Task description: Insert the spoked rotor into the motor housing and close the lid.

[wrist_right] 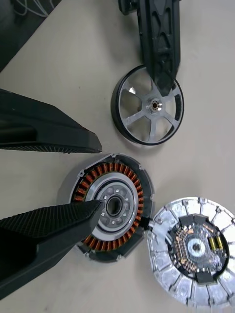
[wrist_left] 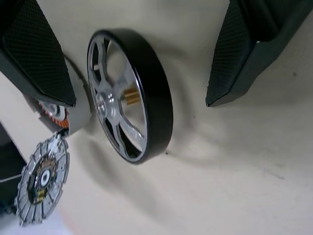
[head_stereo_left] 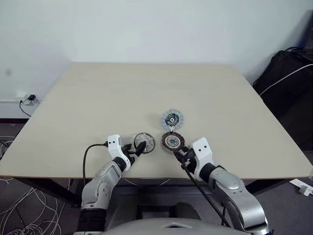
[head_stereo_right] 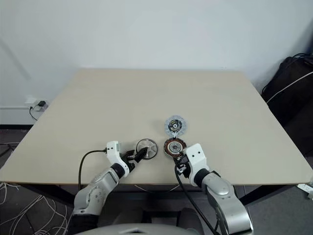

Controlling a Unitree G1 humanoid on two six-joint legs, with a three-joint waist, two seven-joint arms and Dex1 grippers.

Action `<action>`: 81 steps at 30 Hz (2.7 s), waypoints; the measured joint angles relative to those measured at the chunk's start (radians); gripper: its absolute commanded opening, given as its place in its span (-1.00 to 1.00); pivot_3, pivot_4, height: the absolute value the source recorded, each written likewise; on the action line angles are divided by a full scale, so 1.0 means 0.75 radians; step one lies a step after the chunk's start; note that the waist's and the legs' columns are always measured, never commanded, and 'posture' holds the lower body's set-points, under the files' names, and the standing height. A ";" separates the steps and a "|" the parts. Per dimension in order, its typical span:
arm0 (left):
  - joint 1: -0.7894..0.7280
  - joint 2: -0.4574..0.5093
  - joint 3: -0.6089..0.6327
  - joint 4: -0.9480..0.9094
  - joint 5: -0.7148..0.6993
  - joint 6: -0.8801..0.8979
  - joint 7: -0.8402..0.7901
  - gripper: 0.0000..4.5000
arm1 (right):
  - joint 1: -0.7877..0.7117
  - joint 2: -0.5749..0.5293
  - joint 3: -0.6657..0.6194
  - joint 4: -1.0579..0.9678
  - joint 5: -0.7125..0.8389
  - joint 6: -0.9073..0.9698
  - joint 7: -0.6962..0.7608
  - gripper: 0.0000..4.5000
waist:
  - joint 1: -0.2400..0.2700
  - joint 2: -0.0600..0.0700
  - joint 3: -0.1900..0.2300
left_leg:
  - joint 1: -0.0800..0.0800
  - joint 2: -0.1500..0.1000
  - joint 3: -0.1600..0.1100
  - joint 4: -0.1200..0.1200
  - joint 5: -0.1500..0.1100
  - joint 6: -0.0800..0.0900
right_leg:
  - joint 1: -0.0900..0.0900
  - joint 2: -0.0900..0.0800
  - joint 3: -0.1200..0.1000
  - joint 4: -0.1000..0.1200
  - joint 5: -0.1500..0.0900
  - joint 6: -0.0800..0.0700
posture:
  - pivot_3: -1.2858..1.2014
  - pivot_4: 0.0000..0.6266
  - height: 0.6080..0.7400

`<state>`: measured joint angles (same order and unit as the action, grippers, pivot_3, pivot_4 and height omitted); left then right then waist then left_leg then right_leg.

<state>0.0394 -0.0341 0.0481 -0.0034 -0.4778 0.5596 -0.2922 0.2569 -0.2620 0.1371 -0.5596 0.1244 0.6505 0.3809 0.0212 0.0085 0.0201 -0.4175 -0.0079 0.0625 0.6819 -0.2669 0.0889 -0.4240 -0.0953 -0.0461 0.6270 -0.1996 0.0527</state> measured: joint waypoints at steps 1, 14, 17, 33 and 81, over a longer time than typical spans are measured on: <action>-0.011 -0.002 0.005 0.012 -0.012 0.006 -0.006 1.00 | 0.004 0.000 -0.007 0.000 0.001 -0.003 -0.007 -0.28 | 0.002 0.000 0.000 | 0.000 0.000 0.000 0.000 0.000 0.000 | 0.000 0.000 0.000 0.000 0.000 0.000 | 0.03 -1.00 1.00; -0.048 -0.011 0.021 0.088 -0.050 0.035 -0.057 -0.43 | 0.114 -0.020 -0.044 -0.047 0.006 -0.013 -0.043 -0.26 | 0.012 0.000 -0.003 | 0.000 0.000 0.000 0.000 0.000 0.000 | 0.002 -0.002 0.000 -0.001 0.000 0.000 | 0.03 -1.00 1.00; -0.061 -0.014 0.010 0.080 -0.061 0.026 -0.081 -0.65 | 0.116 -0.021 -0.051 -0.051 0.007 -0.013 -0.050 -0.26 | 0.013 0.000 -0.005 | 0.004 0.000 0.000 0.000 0.000 0.000 | 0.006 -0.003 0.000 -0.001 0.000 0.000 | 0.03 -1.00 1.00; -0.016 -0.048 0.072 -0.057 -0.444 0.039 -0.103 -0.65 | 0.154 -0.029 -0.081 -0.084 0.031 -0.013 -0.068 -0.26 | -0.001 -0.001 0.000 | -0.001 0.001 -0.003 -0.002 -0.001 -0.001 | 0.001 -0.004 -0.005 -0.003 0.000 0.001 | 0.03 -1.00 1.00; -0.462 -0.076 -0.189 0.456 -0.669 0.172 -0.238 0.52 | 0.291 -0.030 -0.094 -0.161 0.043 -0.023 -0.147 -0.26 | 0.003 -0.003 0.001 | 0.000 0.000 -0.002 0.000 -0.001 0.000 | 0.002 -0.001 -0.007 -0.003 -0.001 0.001 | 0.03 -1.00 1.00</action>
<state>-0.3067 -0.0911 -0.0934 0.3383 -0.9795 0.6889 -0.4704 0.4753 -0.2847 0.0665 -0.6808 0.1567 0.6332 0.2704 0.0237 0.0063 0.0209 -0.4177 -0.0077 0.0612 0.6820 -0.2674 0.0888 -0.4227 -0.0962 -0.0513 0.6248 -0.2001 0.0536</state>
